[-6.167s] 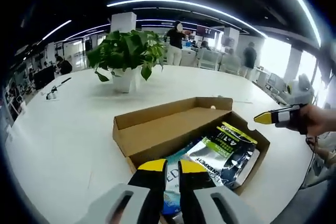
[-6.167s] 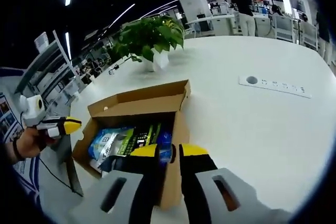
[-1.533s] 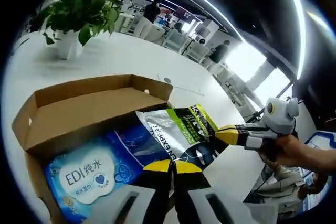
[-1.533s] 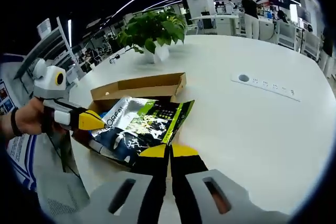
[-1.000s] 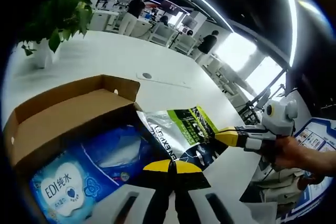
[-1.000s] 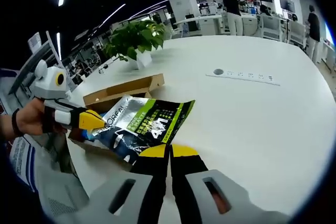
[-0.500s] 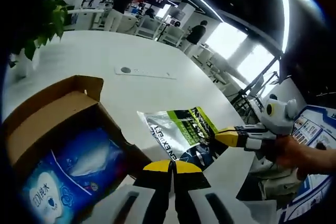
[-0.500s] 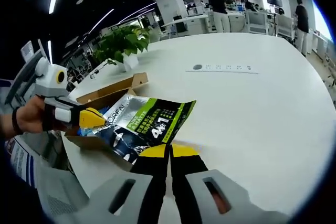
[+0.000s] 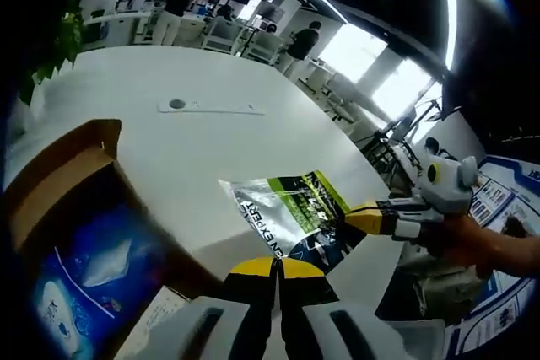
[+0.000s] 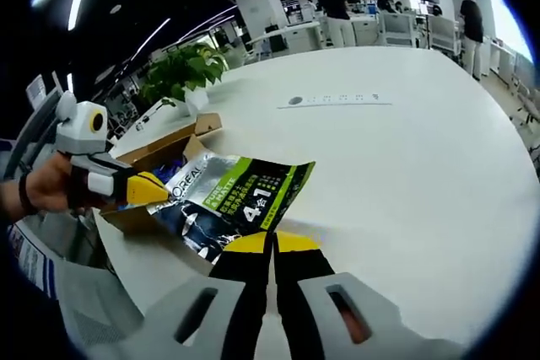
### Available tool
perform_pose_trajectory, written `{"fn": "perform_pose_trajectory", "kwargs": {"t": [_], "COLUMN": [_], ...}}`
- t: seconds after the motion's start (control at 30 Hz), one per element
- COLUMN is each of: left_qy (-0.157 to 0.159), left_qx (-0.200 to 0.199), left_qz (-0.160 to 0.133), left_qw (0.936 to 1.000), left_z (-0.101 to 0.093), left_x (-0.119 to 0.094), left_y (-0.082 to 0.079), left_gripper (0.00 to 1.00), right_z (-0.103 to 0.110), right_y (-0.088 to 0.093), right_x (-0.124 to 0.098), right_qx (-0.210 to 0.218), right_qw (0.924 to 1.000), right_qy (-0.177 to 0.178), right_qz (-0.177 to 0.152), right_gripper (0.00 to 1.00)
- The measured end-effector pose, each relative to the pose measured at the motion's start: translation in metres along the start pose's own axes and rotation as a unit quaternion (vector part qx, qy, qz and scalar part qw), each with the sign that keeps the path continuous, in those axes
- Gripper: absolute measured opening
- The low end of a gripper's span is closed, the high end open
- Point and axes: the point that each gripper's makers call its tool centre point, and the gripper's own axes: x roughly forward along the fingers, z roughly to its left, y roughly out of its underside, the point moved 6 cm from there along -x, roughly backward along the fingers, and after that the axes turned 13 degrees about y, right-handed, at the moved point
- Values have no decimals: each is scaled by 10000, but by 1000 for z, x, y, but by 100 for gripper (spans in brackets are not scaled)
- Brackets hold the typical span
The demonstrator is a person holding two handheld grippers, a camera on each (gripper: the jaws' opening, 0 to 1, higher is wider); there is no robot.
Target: Operate the shoe box by opening the lid, removing the specified soft item, and placing it in the target area until the item is outside and the box remains undamaged.
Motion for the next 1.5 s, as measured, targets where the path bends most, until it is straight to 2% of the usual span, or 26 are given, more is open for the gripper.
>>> {"fn": "perform_pose_trajectory", "kwargs": {"t": [0.47,0.9,1.23,1.5], "left_qy": [-5,-169,-273,-350], "left_qx": [26,197,216,269], "left_qz": [84,264,259,304], "left_qw": [10000,9993,9991,9986], "left_z": [-1,1,7,10], "left_x": [12,25,36,52], "left_y": [-4,-5,-18,-21], "left_gripper": [0,0,0,0], "right_z": [-12,-24,-34,-47], "right_y": [4,1,-8,-8], "right_x": [1,14,26,33], "right_qx": [123,147,122,130], "right_qw": [9999,9999,9999,9997], "right_qy": [36,21,-10,44], "right_qz": [12,76,108,184], "right_gripper": [0,0,0,0]}}
